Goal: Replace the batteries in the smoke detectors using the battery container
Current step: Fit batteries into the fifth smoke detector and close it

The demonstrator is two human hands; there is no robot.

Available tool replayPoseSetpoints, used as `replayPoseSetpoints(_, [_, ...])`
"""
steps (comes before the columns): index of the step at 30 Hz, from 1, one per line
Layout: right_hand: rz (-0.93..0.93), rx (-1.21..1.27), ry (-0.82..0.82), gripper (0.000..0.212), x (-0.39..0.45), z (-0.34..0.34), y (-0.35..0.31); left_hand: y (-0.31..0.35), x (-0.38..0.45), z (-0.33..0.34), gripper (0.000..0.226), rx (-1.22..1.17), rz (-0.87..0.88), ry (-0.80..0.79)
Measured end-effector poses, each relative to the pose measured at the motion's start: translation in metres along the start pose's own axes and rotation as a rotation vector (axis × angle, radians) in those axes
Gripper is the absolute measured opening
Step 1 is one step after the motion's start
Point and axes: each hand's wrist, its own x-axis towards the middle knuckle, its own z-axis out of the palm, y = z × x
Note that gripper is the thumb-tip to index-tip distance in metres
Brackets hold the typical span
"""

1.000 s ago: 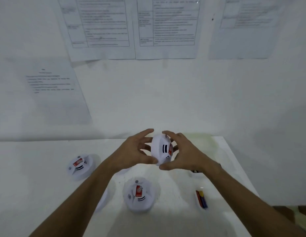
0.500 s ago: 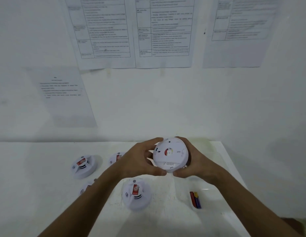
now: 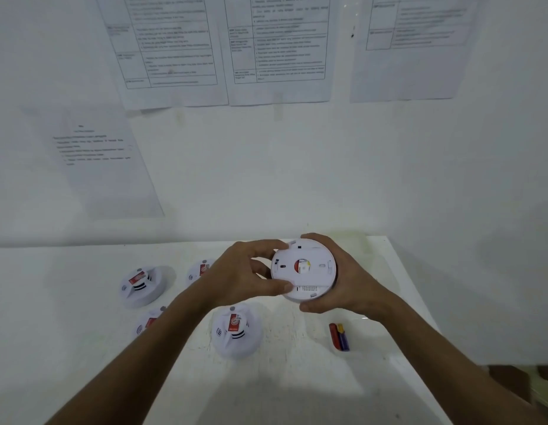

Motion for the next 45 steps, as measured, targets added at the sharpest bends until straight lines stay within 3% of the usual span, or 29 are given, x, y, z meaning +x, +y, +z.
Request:
replayPoseSetpoints(6, [0.013, -0.044, 0.042, 0.086, -0.007, 0.005, 0.009, -0.001, -0.002, 0.016, 0.052, 0.202, 0.009, 0.072])
replayPoseSetpoints(15, [0.099, -0.037, 0.042, 0.099, -0.03, 0.007, 0.026, -0.004, -0.006, 0.027, 0.054, 0.492, 0.16, 0.039])
replayPoseSetpoints(23, [0.177, 0.015, 0.104, 0.094, -0.079, -0.016, 0.033, -0.041, -0.062, 0.054, 0.048, 0.336, 0.045, 0.246])
replayPoseSetpoints(29, [0.214, 0.057, 0.096, 0.094, -0.112, -0.023, 0.037, -0.082, -0.1, 0.097, 0.047, 0.363, -0.189, 0.094])
replayPoseSetpoints(35, [0.222, 0.036, 0.039, 0.098, -0.12, -0.017, 0.037, -0.092, -0.099, 0.114, 0.041, 0.437, -0.212, 0.01])
replayPoseSetpoints(41, [0.222, 0.029, 0.006, 0.097, -0.119, -0.016, 0.034, -0.07, -0.088, 0.099, 0.061, 0.472, -0.173, 0.004])
replayPoseSetpoints(45, [0.226, 0.029, -0.021, 0.098, -0.114, -0.015, 0.031, -0.03, -0.065, 0.084, 0.043, 0.337, -0.032, 0.085])
